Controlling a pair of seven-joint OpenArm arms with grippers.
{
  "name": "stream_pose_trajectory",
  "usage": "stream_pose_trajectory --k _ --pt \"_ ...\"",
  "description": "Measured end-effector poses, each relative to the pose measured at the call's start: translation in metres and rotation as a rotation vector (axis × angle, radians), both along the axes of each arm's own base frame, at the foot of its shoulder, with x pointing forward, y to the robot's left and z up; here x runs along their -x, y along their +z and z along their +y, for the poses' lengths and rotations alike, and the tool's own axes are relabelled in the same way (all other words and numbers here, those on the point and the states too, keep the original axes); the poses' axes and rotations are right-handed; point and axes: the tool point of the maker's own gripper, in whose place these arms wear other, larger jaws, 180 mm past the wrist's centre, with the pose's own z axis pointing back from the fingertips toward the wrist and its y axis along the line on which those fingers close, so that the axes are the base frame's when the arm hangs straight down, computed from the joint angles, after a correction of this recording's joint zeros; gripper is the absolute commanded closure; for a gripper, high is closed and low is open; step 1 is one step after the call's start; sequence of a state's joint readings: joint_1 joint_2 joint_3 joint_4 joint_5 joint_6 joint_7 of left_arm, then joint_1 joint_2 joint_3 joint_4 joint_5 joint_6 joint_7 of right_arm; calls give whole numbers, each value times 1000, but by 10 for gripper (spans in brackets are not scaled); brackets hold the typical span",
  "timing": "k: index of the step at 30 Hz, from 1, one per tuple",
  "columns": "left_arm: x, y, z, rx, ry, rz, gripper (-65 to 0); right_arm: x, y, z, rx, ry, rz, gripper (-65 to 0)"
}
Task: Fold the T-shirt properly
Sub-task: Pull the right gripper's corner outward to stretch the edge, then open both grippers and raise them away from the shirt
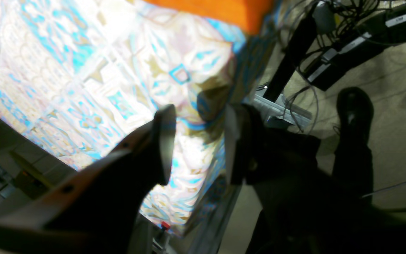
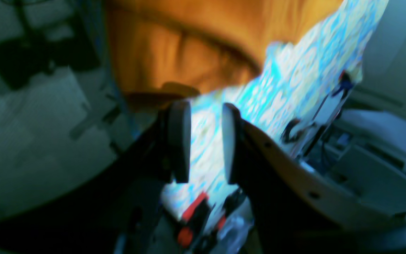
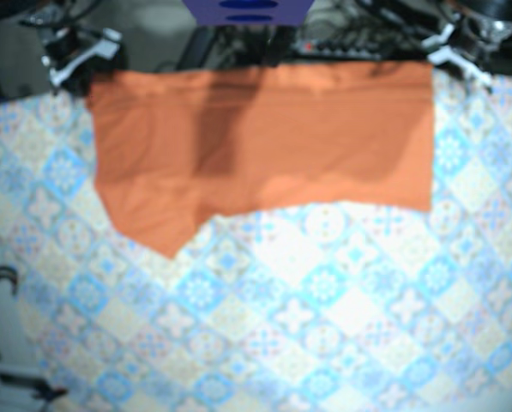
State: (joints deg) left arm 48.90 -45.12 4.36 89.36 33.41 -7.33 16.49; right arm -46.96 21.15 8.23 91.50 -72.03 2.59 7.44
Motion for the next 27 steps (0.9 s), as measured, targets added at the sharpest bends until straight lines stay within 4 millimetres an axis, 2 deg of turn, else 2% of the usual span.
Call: stream_pose_trajectory --k 3,5,8,12,14,16,18,20,23,25,27 --pt "-3 2 4 -6 9 -10 -229 -4 9 -10 -5 -41 -23 -151" --pt "-7 7 12 -11 38 -28 -229 -21 30 -18 -29 -87 -105 -151" --pt "-22 21 32 -16 121 -84 -229 -45 66 -43 -56 -172 -229 -150" --pt "-34 42 56 -9 217 -152 -229 -62 103 -79 -37 -225 -317 -147" --pt "-39 54 67 -4 249 -176 -229 -71 119 -88 -52 -230 -342 -147" --pt "-58 73 68 39 289 -256 -229 -78 136 -101 -89 -278 -385 -147" --pt "-85 99 64 100 305 -350 -229 -90 154 -115 -150 -352 -446 -147" --pt "-113 136 64 158 315 -453 -229 -112 179 -116 -272 -377 -554 -149" --pt "-138 174 70 215 411 -539 -229 -135 207 -119 -424 -427 -641 -150" --pt "-153 185 66 242 476 -548 -229 -144 211 -123 -468 -477 -653 -150" --pt "-177 203 43 327 453 -563 -229 -154 210 -123 -520 -523 -648 -150"
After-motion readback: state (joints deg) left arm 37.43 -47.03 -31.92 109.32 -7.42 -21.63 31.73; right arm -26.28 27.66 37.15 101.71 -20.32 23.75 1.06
